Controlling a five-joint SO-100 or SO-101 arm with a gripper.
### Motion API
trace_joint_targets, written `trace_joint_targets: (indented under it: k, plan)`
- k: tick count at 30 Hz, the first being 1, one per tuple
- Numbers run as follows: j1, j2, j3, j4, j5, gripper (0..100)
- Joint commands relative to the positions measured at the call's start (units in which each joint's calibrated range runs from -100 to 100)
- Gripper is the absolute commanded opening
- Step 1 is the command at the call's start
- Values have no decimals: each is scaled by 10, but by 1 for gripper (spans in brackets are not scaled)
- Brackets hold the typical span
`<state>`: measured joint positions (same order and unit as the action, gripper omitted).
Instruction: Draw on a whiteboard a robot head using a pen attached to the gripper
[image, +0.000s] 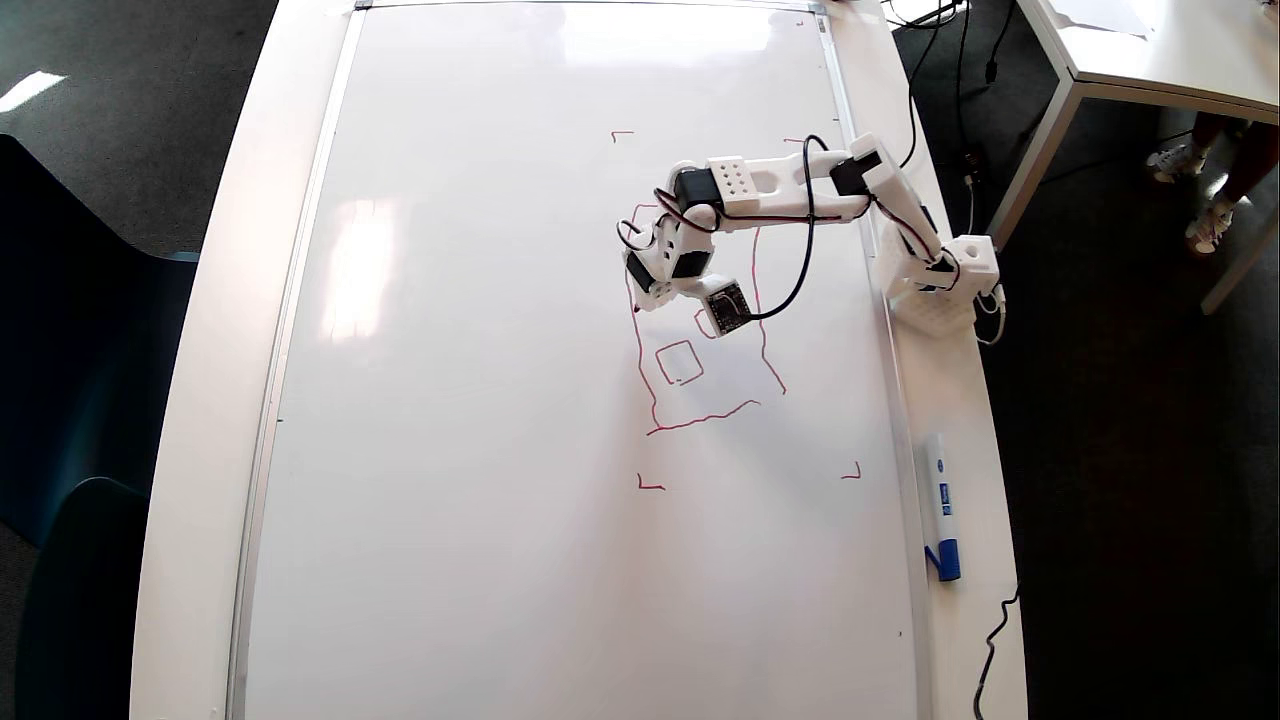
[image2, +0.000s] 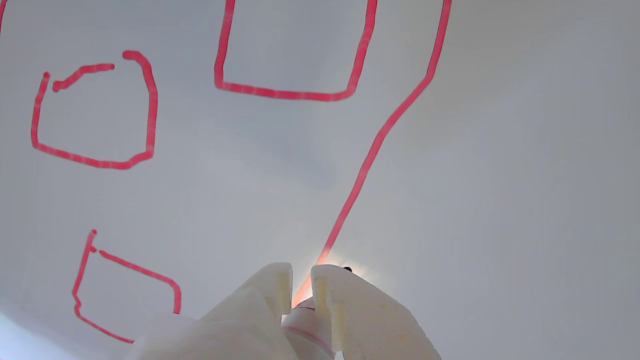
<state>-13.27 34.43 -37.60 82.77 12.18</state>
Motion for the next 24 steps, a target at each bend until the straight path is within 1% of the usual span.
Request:
trace_joint_targets:
  k: [1,24]
  plan:
    - [-7,-4,-23,-6,1,1]
    - [-11,50,-21,-8,-1,1]
